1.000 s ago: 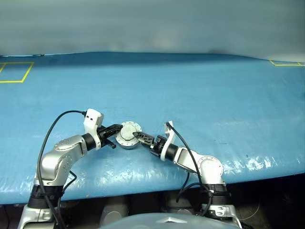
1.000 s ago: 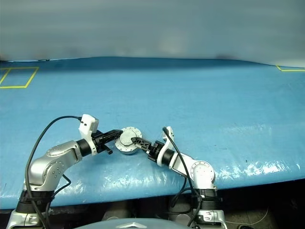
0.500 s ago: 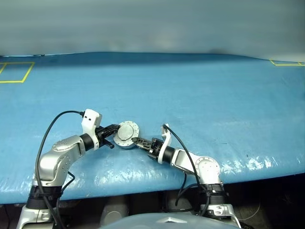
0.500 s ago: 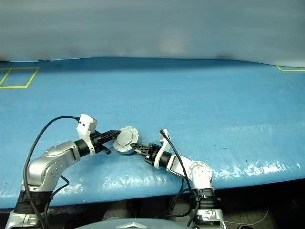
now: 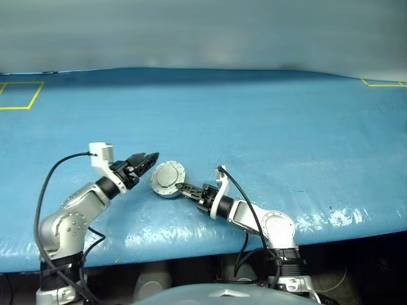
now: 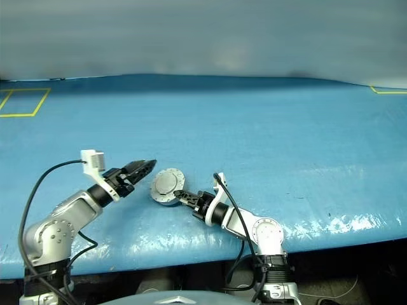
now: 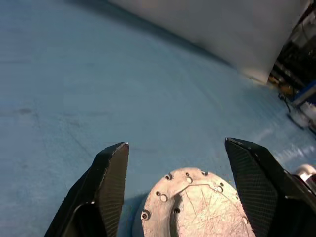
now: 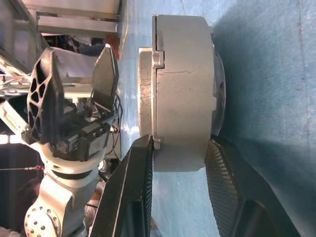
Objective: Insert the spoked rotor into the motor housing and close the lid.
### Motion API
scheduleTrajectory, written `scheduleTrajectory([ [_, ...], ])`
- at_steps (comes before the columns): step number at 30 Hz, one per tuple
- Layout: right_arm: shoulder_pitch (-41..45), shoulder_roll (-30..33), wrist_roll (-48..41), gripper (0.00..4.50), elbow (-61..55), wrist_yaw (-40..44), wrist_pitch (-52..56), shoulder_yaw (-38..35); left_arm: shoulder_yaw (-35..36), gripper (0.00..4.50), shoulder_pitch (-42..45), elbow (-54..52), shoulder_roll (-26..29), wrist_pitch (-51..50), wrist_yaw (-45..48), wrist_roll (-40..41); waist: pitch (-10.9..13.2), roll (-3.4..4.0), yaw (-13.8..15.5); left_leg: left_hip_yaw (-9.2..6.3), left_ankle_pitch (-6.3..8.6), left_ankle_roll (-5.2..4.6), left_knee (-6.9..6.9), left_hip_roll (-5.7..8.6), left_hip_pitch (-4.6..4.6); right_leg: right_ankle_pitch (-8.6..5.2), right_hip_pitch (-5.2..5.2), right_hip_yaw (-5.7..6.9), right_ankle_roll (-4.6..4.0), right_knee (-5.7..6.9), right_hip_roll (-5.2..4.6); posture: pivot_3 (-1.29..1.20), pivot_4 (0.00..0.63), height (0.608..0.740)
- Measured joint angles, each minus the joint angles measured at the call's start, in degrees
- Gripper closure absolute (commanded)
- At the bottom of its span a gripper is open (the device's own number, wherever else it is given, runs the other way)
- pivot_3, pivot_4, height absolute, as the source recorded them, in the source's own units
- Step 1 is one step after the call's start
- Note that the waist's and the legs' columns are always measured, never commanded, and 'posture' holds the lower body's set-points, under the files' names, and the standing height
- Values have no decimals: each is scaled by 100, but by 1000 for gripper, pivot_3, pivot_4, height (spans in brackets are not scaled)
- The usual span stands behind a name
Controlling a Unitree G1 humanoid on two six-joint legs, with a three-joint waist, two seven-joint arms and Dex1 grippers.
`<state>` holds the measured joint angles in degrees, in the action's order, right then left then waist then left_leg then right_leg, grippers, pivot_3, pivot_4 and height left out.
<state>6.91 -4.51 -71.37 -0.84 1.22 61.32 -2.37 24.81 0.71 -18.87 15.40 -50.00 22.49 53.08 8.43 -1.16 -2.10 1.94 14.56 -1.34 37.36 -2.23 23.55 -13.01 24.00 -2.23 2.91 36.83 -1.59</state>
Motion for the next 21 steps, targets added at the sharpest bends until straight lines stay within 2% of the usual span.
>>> scheduleTrajectory([
  [4,75,1,-119,3314,-4,-138,-210,-92,457,0,-604,-21,-662,-96,-655,1233,4,-3,11,-9,3,-5,28,2,15,4,-2,7,6,-1,-3,0,150,740],
  [9,364,4,-145,3317,39,-332,-487,-244,383,0,-1229,-176,-1319,-44,-1364,2490,18,-3,4,-10,1,-13,66,6,23,1,-10,6,-7,-2,-3,0,150,740],
  [14,768,-38,-396,3318,18,-416,-618,-297,40,0,-1431,-190,-1749,257,-1689,3196,19,-5,0,-12,-1,-16,64,5,23,2,-9,5,-12,-1,7,0,150,740],
  [21,801,-45,-783,3319,-129,-621,-573,-77,-222,0,-1354,-172,-1761,704,-1781,3639,19,-5,2,-12,3,-20,54,9,36,6,4,5,-3,-3,8,0,150,740],
])
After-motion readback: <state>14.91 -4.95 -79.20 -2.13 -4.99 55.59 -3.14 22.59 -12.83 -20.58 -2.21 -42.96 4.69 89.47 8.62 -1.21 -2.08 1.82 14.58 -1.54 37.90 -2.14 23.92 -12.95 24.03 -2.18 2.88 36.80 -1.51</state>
